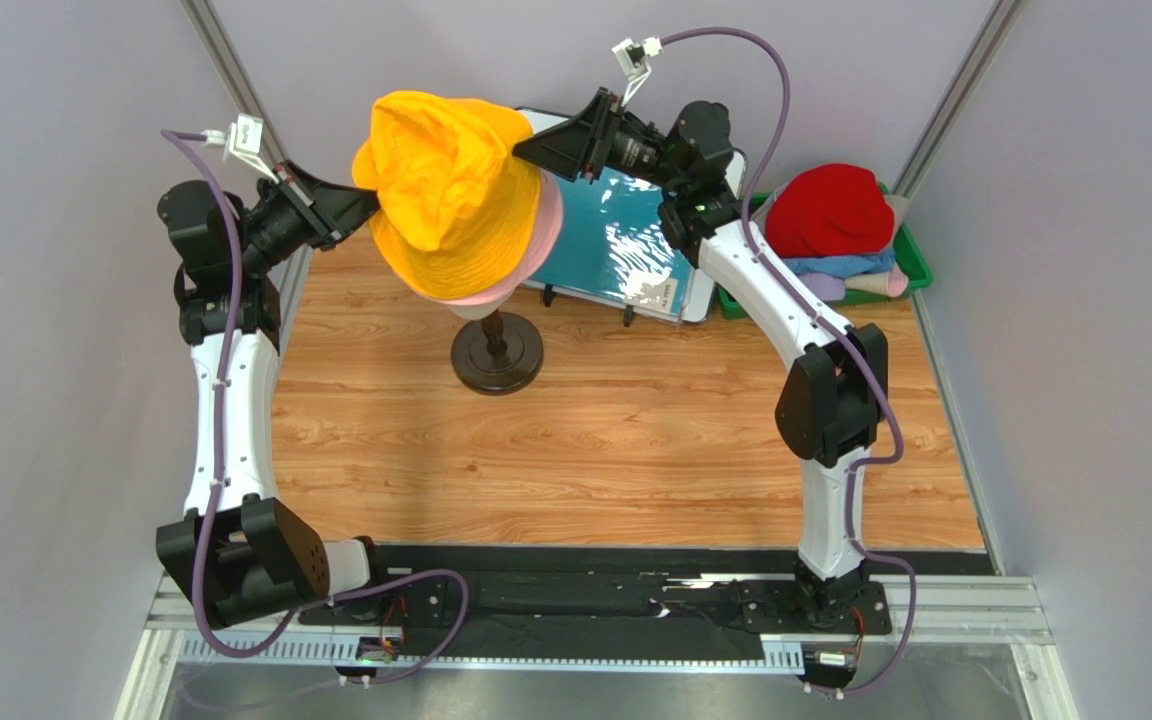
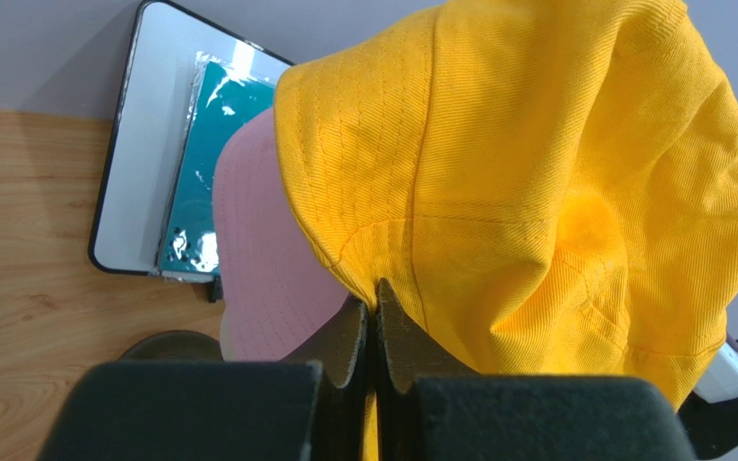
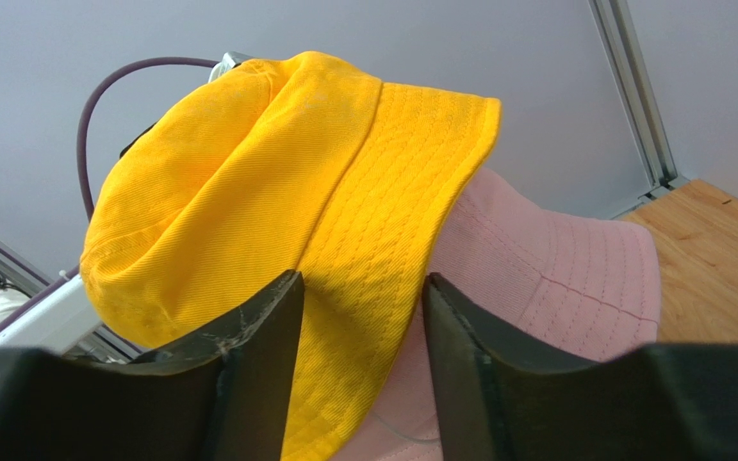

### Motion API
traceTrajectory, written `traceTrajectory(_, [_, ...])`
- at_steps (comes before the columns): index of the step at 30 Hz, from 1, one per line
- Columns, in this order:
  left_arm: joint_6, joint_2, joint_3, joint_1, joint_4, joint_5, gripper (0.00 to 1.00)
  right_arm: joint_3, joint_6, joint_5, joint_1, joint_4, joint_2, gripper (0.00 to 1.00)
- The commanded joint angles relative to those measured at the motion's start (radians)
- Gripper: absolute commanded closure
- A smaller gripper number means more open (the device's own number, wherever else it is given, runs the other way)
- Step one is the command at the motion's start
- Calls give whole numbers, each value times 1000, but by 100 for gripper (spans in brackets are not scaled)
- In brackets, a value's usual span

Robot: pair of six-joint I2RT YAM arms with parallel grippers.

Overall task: Stack the hats
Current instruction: Stack the hat on the hat.

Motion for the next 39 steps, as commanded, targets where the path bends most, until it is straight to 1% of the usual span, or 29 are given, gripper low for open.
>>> traceTrajectory(1, [24, -26, 5, 4, 36, 33, 100, 75, 47, -11, 8, 34, 29, 64])
traceTrajectory(3, [24, -18, 8, 4, 35, 33, 100, 81, 38, 1, 8, 9, 35, 76])
traceTrajectory(4, [22, -11, 7, 4, 32, 36, 100, 80, 31, 12, 8, -4, 35, 93])
traceTrajectory(5, [19, -9, 8, 4, 32, 38, 100, 75, 20, 21, 8, -18, 33, 100])
traceTrajectory(7, [16, -3, 7, 4, 32, 35, 100, 46, 18, 64, 8, -21, 26, 100])
traceTrajectory(13, [17, 34, 4, 6, 0, 10, 100, 38, -28, 181, 6, -176, 32, 100])
traceTrajectory(18, [11, 60, -6, 4, -2, 6, 100, -55, -45, 253, 8, -222, -2, 100])
traceTrajectory(25, [39, 49, -30, 4, -40, -11, 100, -201, -83, 296, 8, -248, -80, 100])
traceTrajectory(29, [33, 69, -29, -2, -43, -5, 100, -253, -111, 343, 8, -311, -109, 100])
traceTrajectory(35, [63, 100, -20, -20, -108, -25, 100, -278, -160, 414, 14, -376, -105, 100])
traceTrajectory(38, [126, 118, 9, -46, -187, -73, 100, -284, -178, 435, 17, -386, -100, 100])
traceTrajectory(39, [164, 126, 17, -58, -242, -88, 100, -284, -186, 443, 18, -392, -100, 100])
